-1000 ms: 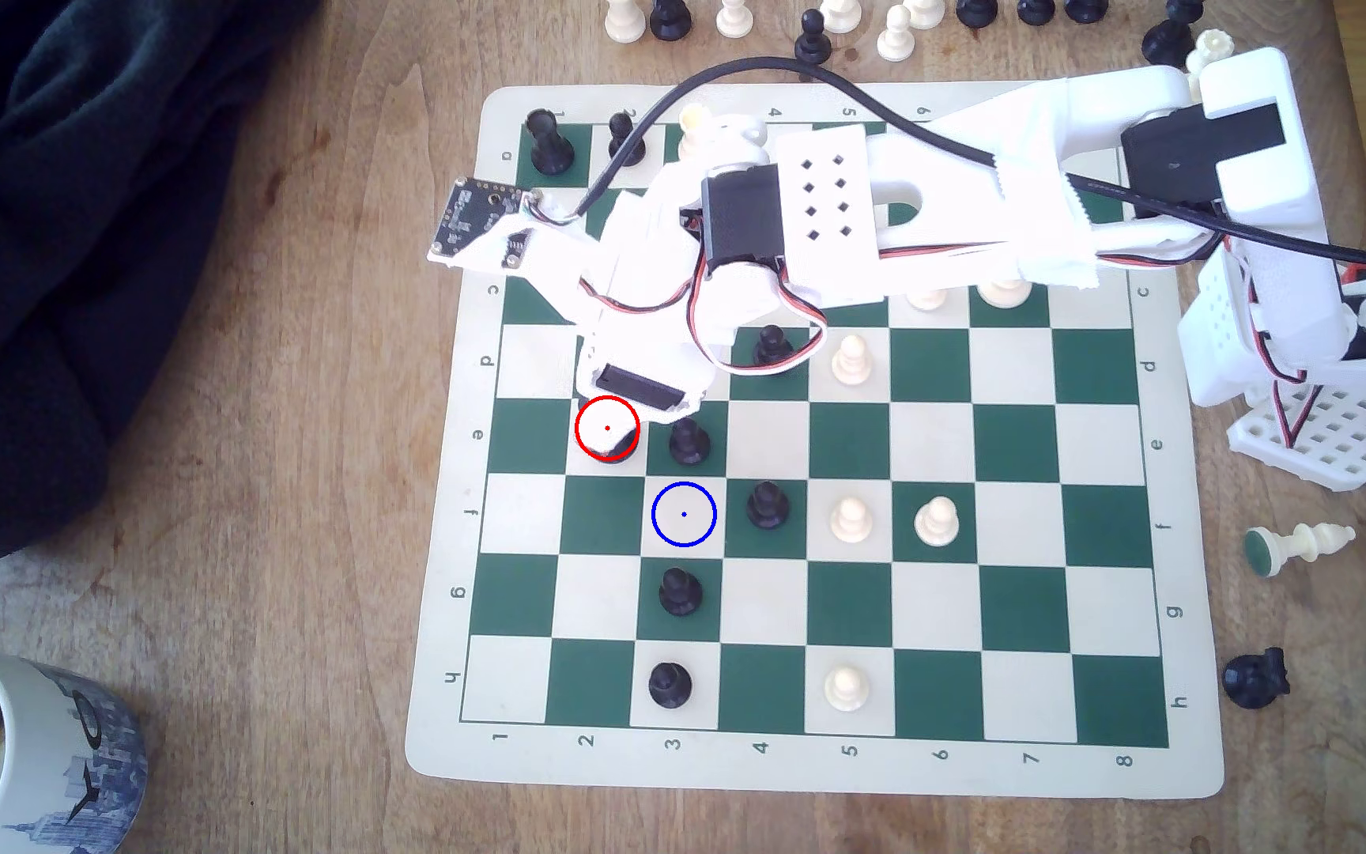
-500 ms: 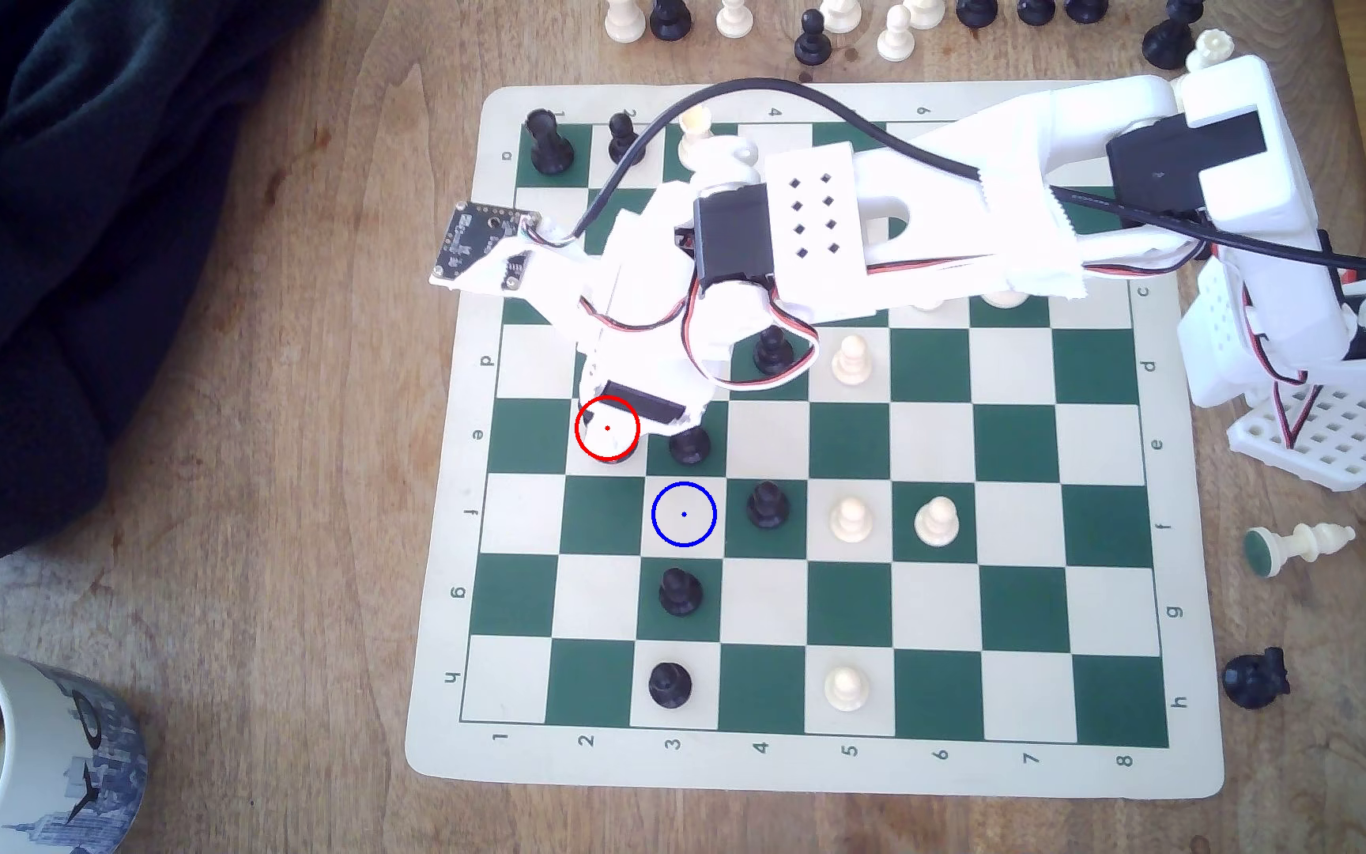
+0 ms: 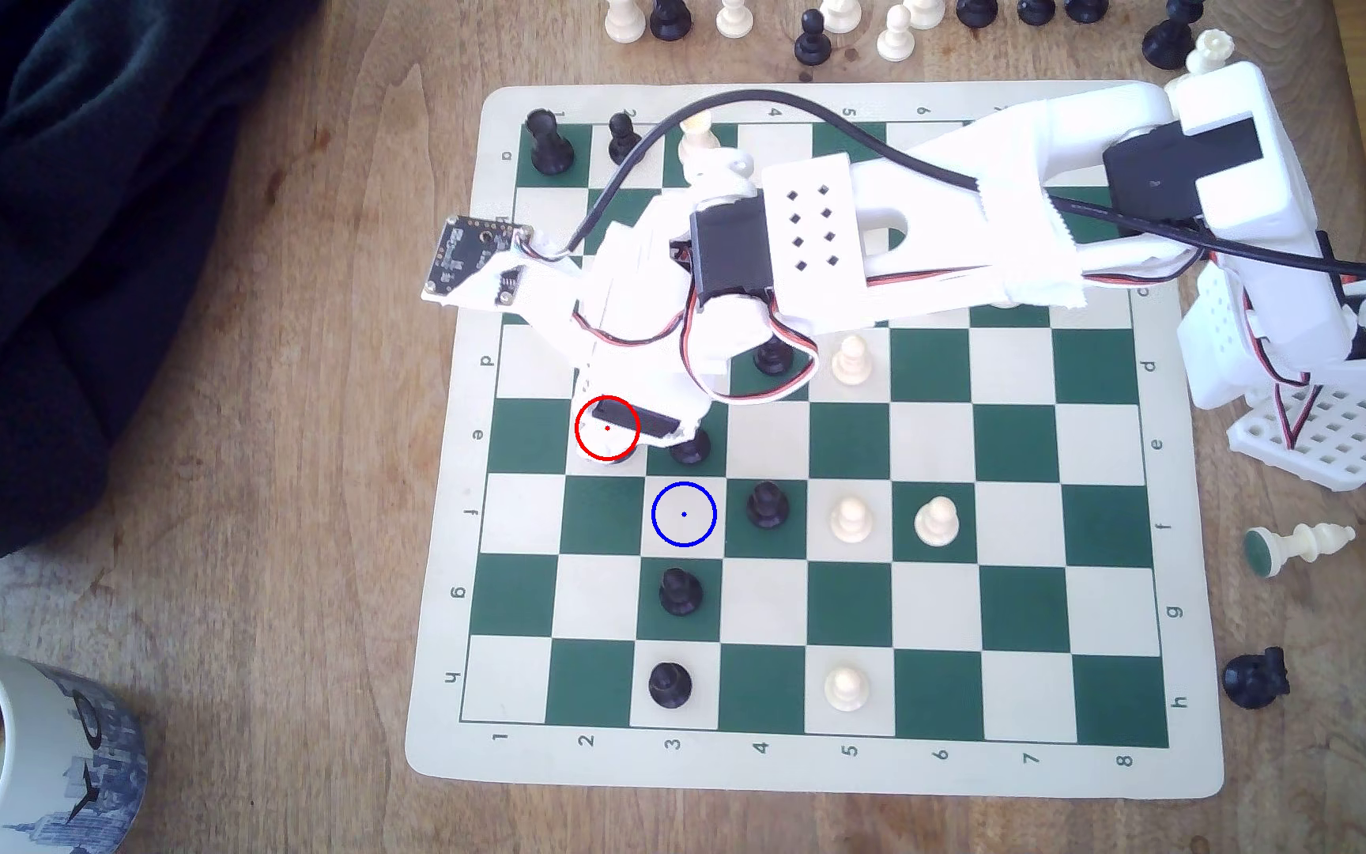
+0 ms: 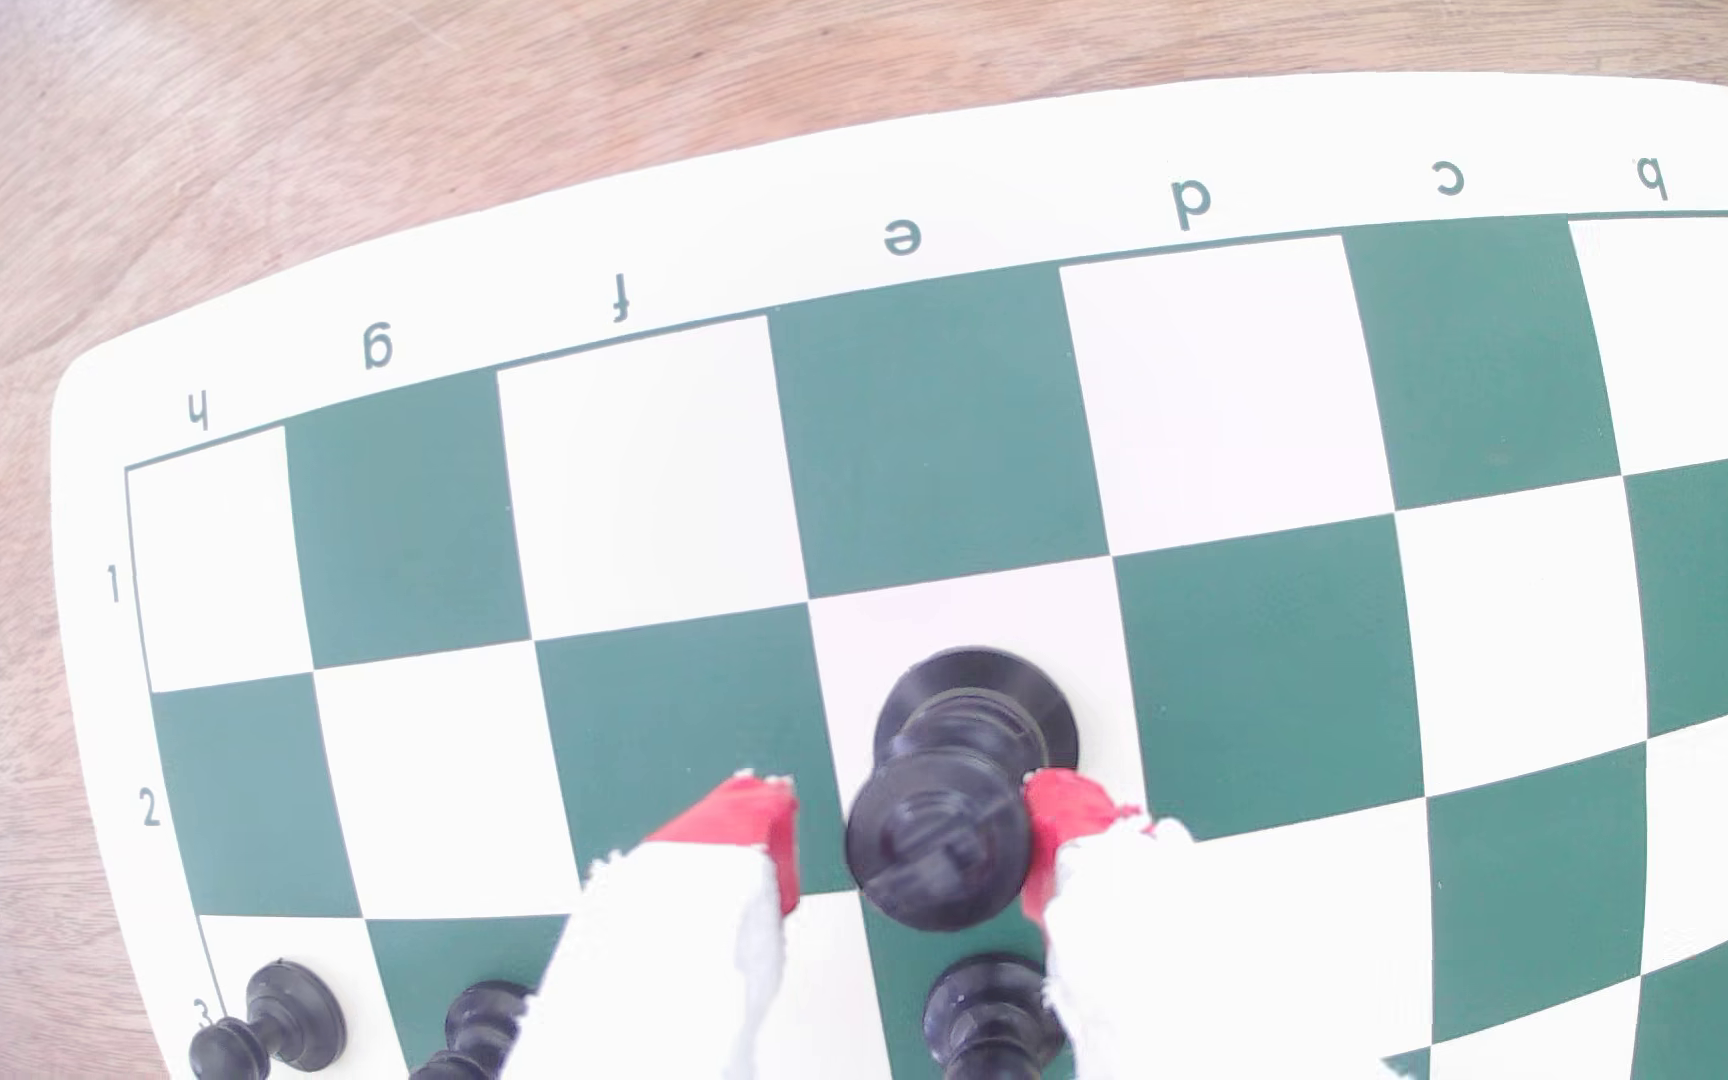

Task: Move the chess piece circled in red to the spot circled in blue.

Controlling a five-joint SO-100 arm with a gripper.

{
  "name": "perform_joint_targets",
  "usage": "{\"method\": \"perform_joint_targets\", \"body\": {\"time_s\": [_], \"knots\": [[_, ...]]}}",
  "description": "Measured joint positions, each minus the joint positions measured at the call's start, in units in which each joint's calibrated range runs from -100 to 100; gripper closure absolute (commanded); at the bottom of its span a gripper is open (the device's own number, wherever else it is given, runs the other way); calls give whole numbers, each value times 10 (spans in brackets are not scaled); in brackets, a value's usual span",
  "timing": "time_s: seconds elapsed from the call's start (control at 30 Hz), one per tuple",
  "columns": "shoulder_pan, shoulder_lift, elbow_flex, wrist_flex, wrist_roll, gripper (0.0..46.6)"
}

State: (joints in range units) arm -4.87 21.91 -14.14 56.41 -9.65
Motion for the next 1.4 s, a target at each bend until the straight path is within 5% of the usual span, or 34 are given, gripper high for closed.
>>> {"method": "perform_joint_targets", "body": {"time_s": [0.27, 0.73, 1.1, 1.4], "knots": [[-1, 0, 0, -2, 0, 452], [-3, -7, 0, 6, -1, 454], [-62, -95, 2, 57, 12, 459], [-79, -112, 105, 42, 16, 460]]}}
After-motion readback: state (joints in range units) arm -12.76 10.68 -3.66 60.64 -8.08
